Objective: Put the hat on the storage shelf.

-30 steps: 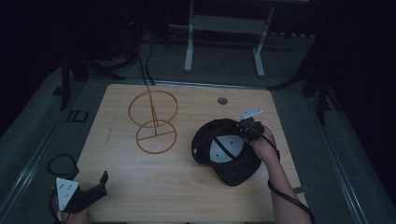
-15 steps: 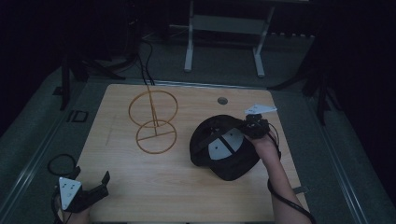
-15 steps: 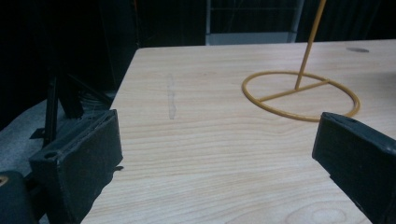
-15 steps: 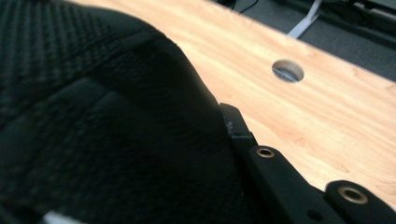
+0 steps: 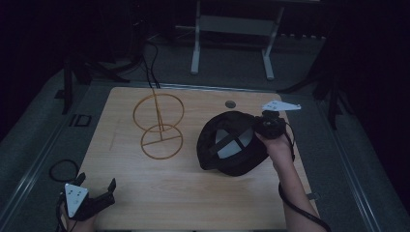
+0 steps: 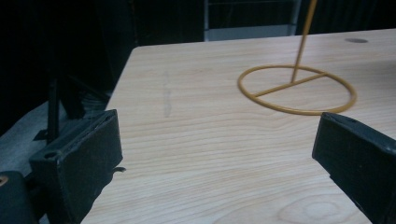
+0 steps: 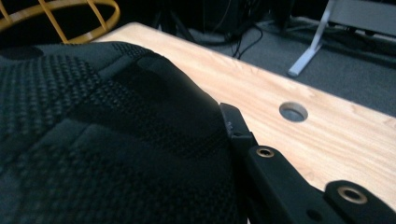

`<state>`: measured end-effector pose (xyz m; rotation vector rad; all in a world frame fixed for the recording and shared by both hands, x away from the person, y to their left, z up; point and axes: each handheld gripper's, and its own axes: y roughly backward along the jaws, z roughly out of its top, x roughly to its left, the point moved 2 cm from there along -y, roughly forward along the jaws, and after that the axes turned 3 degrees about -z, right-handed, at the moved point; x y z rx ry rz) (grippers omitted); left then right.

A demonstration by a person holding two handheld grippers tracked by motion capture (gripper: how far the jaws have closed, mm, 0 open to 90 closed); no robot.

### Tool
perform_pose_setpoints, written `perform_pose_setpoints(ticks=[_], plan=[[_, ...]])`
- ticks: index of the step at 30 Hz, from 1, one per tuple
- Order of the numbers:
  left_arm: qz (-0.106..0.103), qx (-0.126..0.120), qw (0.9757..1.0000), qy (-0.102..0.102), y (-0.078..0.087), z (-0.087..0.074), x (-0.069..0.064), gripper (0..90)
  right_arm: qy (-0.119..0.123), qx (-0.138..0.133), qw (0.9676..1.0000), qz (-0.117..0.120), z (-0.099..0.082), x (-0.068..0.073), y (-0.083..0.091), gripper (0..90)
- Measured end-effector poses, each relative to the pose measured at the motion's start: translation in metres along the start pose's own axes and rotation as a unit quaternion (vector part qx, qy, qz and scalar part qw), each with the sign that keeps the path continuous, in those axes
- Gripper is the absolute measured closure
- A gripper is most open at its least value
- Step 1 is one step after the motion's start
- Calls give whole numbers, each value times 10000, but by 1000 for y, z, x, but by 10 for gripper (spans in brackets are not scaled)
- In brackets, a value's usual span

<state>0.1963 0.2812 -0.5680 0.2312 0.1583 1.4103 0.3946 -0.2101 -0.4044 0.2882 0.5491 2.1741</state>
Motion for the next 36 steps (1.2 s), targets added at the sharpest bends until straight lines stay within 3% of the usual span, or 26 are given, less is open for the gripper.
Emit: perform_pose_setpoints(ticks=[1, 2, 3, 11, 12, 13, 15, 17, 19, 21, 23, 25, 29, 32, 34, 35, 36], plan=[[-48, 31, 9999, -133, 0, 0, -4, 19, -76, -105, 9999, -48, 4, 1, 5, 898], [-48, 31, 9999, -133, 0, 0, -4, 19, -76, -105, 9999, -48, 4, 1, 5, 898], [-108, 75, 9997, -197, -1, 1, -8, 19, -199, -284, 9994, -62, 8, 2, 12, 898], [-336, 148, 9993, -96, -2, 4, -21, 19, -492, -753, 9955, -288, 13, 6, 31, 898], [-522, 305, 9981, -113, -3, 7, -33, 19, -492, -753, 9955, -288, 13, 6, 31, 898], [-623, 339, 9974, -139, -4, 8, -39, 19, -610, -858, 9933, -471, 8, 8, 37, 898], [-727, 478, 9959, -245, -6, 12, -52, 19, -733, -947, 9913, -544, 2, 10, 41, 898], [-955, 428, 9943, -206, -7, 18, -65, 19, -847, -1037, 9891, -611, -5, 13, 44, 898], [-1199, 372, 9920, -99, -8, 25, -76, 22, -958, -1088, 9878, -570, -13, 17, 44, 898], [-1545, 440, 9870, -43, -8, 31, -89, 50, -1057, -1084, 9874, -455, -21, 21, 43, 897], [-1711, 562, 9836, -134, -8, 36, -101, 52, -975, -955, 9897, -437, -29, 27, 40, 897], [-1842, 607, 9806, -266, -7, 41, -115, 57, -1003, -979, 9893, -405, -36, 34, 41, 897], [-2236, 599, 9717, -472, -8, 56, -139, 56, -1027, -1106, 9874, -478, -45, 47, 43, 897], [-2553, 640, 9637, -451, -12, 67, -152, 57, -945, -1171, 9873, -501, -46, 55, 42, 897], [-2609, 618, 9623, -458, -13, 70, -156, 56, -898, -1179, 9878, -483, -46, 60, 41, 897], [-2716, 518, 9600, -434, -17, 77, -162, 57, -885, -1205, 9875, -503, -46, 61, 41, 897], [-2716, 509, 9601, -438, -20, 80, -165, 57, -834, -1212, 9878, -514, -46, 63, 41, 897]])
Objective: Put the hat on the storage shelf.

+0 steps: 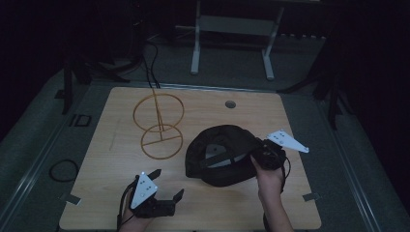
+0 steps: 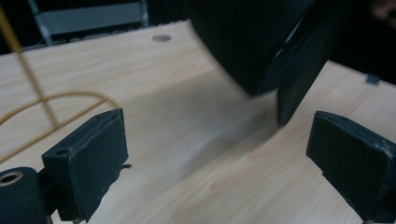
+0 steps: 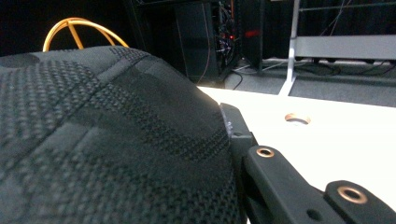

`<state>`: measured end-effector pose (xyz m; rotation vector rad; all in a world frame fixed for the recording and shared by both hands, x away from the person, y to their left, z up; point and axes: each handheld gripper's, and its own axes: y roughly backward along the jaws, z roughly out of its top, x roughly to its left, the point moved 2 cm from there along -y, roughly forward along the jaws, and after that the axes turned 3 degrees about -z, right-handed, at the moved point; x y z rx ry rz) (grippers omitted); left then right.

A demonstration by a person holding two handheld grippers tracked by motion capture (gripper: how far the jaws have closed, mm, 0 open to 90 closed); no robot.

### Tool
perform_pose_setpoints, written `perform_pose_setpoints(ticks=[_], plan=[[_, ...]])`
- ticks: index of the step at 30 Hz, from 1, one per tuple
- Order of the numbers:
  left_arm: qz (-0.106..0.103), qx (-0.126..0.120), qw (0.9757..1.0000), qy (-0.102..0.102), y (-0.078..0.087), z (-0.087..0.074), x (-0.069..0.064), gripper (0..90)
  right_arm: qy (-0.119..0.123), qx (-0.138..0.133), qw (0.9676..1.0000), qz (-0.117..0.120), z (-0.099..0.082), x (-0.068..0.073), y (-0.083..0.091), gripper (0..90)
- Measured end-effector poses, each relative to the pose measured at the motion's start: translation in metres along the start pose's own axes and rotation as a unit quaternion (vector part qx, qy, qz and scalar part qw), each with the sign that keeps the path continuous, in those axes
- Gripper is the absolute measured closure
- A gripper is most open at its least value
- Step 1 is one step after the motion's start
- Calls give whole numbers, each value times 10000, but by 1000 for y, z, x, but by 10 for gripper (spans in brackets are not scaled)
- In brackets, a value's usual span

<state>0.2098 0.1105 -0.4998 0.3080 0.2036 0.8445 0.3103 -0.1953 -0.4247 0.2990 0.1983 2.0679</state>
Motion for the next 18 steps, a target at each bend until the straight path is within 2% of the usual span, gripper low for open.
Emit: perform_pose_setpoints(ticks=[2, 4, 5, 7, 8, 10, 12, 14, 17, 18], plan=[[-28, -2, 10000, 49, -8, 6, 1, 57, -20, -20, 10000, 2, -2, 2, 0, 897], [36, -33, 9999, 106, -16, 10, 3, 61, -25, -8, 10000, 22, -4, 2, -1, 897], [-34, -42, 9999, 107, -19, 11, 4, 77, -67, 3, 10000, 52, -5, 2, -2, 897], [-12, -11, 10000, 4, -27, 14, 4, 113, -45, 30, 10000, 61, -7, 2, -3, 897], [-65, -37, 10000, -27, -30, 16, 4, 129, -49, 42, 9999, 87, -8, 2, -4, 897], [-140, 19, 9999, -34, -37, 18, 4, 155, -47, 66, 9999, 109, -10, 2, -5, 897], [-106, 110, 9999, -78, -45, 19, 4, 187, -64, 65, 9998, 195, -11, 4, -6, 897], [-198, 209, 9996, -31, -53, 18, 3, 195, -79, 48, 9997, 209, -11, 5, -6, 897], [-220, 274, 9994, -12, -60, 19, 2, 226, -24, 73, 9996, 260, -12, 8, -7, 897], [-187, 264, 9995, 7, -60, 19, 3, 271, -2, 77, 9996, 259, -13, 9, -7, 897]])
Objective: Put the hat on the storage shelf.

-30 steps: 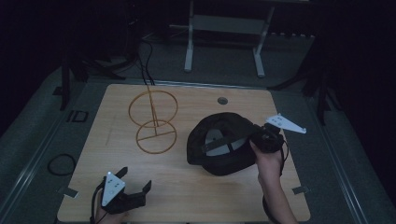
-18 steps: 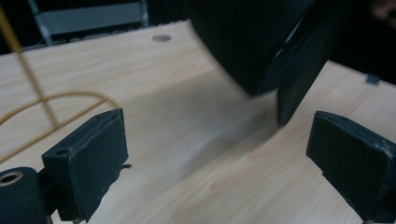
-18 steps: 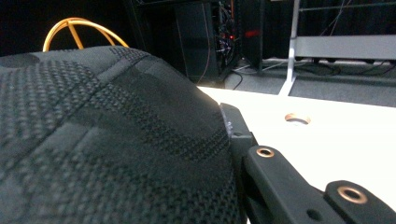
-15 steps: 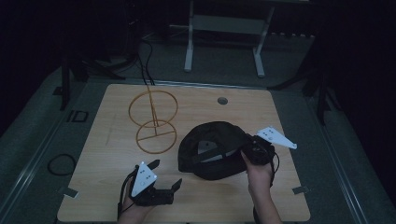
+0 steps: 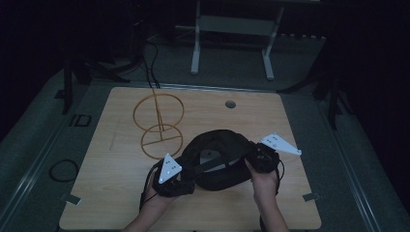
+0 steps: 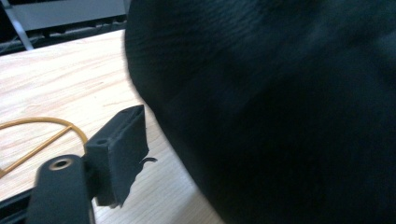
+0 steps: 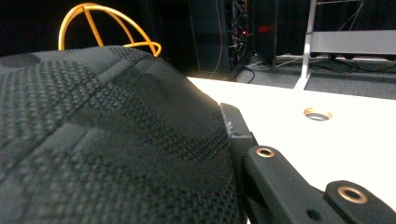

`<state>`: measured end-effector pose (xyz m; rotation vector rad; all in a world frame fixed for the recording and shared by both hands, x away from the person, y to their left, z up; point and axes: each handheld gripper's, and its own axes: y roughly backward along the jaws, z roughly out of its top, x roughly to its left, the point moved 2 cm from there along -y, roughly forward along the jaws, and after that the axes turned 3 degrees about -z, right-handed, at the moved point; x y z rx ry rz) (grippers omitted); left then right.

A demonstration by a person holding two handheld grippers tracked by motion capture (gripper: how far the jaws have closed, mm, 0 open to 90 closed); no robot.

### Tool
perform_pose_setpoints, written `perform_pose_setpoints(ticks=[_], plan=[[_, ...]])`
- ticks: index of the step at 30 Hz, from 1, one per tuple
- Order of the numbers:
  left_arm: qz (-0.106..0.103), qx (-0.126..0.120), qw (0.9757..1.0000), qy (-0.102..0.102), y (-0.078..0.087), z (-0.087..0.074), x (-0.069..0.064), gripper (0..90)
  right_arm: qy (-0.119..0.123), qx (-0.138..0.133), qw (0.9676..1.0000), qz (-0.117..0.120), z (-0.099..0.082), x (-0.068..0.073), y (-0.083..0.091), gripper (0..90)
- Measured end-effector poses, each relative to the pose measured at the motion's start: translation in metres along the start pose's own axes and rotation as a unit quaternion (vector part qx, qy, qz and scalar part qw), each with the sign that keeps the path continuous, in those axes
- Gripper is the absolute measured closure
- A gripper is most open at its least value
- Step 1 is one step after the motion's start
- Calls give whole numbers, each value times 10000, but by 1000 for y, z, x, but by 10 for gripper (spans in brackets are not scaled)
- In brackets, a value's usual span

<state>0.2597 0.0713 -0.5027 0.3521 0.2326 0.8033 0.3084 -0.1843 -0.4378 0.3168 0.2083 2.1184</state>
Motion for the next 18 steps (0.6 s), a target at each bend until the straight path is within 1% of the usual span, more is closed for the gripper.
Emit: perform_pose_setpoints(ticks=[1, 3, 4, 5, 7, 10, 11, 12, 13, 15, 18], plan=[[39, -51, 10000, 21, 0, 0, 1, 298, 25, -16, 10000, -11, 0, 0, 0, 897], [63, -75, 10000, 4, 1, 2, 4, 400, 6, -36, 10000, 7, -1, 0, 1, 897], [91, -111, 9999, 10, 2, 3, 5, 435, 7, -35, 10000, 1, -1, 0, 1, 897], [107, -97, 9999, -68, 2, 4, 6, 487, 13, -22, 10000, -1, -2, 0, 2, 897], [178, -189, 9997, -42, 4, 7, 7, 603, 85, 2, 10000, 12, -3, 2, 2, 897], [283, -153, 9994, -83, 4, 12, 8, 787, 155, 26, 9999, 30, -5, 4, 4, 896], [279, -156, 9994, -90, 4, 13, 7, 859, 177, 30, 9998, 17, -6, 5, 5, 897], [292, -176, 9994, -105, 4, 14, 6, 886, 198, 40, 9998, 9, -7, 5, 6, 896], [276, -169, 9994, -141, 4, 15, 5, 894, 181, 28, 9998, 7, -8, 5, 6, 896], [272, -199, 9993, -166, 5, 17, 3, 898, 157, 8, 9999, 31, -9, 3, 8, 895], [276, -224, 9990, -285, 5, 20, -1, 900, 149, -23, 9999, 57, -10, 1, 11, 892]])
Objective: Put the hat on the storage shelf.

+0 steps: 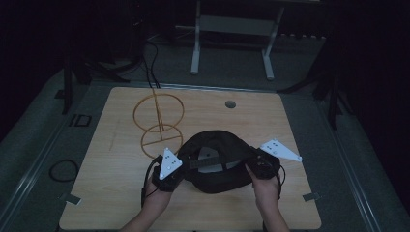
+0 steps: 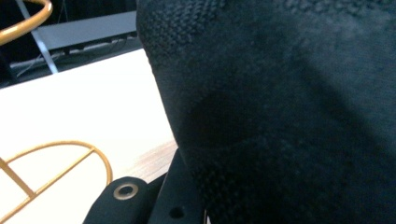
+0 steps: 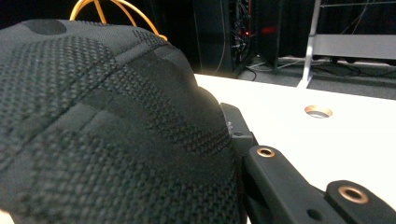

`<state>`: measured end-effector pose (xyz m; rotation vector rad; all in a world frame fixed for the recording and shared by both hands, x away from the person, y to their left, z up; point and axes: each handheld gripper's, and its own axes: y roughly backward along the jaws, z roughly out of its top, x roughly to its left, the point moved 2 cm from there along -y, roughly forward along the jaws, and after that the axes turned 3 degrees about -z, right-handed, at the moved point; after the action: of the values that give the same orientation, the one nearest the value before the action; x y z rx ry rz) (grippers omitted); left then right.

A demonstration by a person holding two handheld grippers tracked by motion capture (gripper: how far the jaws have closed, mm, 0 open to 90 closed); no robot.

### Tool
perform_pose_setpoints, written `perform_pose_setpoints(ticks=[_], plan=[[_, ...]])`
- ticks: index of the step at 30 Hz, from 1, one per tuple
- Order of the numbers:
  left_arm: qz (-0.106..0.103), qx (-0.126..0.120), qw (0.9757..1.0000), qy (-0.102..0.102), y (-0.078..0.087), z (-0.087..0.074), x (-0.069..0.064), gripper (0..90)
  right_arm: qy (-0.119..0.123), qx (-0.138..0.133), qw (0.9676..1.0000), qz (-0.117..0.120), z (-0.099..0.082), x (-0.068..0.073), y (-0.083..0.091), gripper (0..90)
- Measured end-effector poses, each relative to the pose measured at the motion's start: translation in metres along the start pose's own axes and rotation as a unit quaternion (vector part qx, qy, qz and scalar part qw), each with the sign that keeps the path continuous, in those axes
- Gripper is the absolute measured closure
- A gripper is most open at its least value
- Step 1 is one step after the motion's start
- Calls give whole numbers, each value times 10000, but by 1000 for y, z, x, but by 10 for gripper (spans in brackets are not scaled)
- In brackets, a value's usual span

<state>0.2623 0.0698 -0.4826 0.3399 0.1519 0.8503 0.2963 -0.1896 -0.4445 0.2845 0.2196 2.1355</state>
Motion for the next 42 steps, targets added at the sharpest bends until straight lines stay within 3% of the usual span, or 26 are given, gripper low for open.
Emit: perform_pose_setpoints(ticks=[4, 11, 13, 16, 18, 19, 21, 29, 30, 32, 34, 40, 42], plan=[[-38, -30, 10000, 8, 0, 4, -1, 900, 41, -33, 10000, 12, -3, -4, 4, 876], [-56, -85, 9999, -44, 1, 19, -4, 900, 446, -14, 9989, 107, -9, -5, 12, 689], [-19, -106, 9999, -43, 1, 22, -4, 900, 483, 31, 9987, 142, -10, -5, 16, 683], [-21, -135, 9999, -25, 0, 29, -5, 900, 486, 18, 9985, 253, -11, -7, 22, 597], [-15, -145, 9999, -36, -1, 31, -5, 900, 500, 22, 9985, 202, -11, -7, 25, 554], [30, -176, 9998, -53, -1, 35, -6, 900, 522, 33, 9984, 191, -12, -7, 28, 466], [62, -188, 9997, -111, -2, 39, -6, 900, 536, 111, 9983, 191, -14, -7, 30, 392], [241, -212, 9990, -299, 1, 47, -6, 900, 610, 265, 9967, 465, -23, -8, 44, 317], [234, -212, 9987, -391, 2, 48, -6, 900, 780, 387, 9944, 603, -28, -5, 50, 288], [270, -188, 9981, -522, 2, 48, -8, 900, 866, 485, 9920, 782, -31, -2, 56, 288], [221, -185, 9983, -515, 2, 48, -8, 900, 974, 575, 9902, 823, -36, 0, 63, 285], [272, -257, 9977, -568, 5, 51, -6, 900, 972, 666, 9880, 1000, -48, -3, 86, 275], [313, -305, 9964, -727, 7, 52, -6, 900, 940, 675, 9879, 1030, -51, -7, 92, 274]])
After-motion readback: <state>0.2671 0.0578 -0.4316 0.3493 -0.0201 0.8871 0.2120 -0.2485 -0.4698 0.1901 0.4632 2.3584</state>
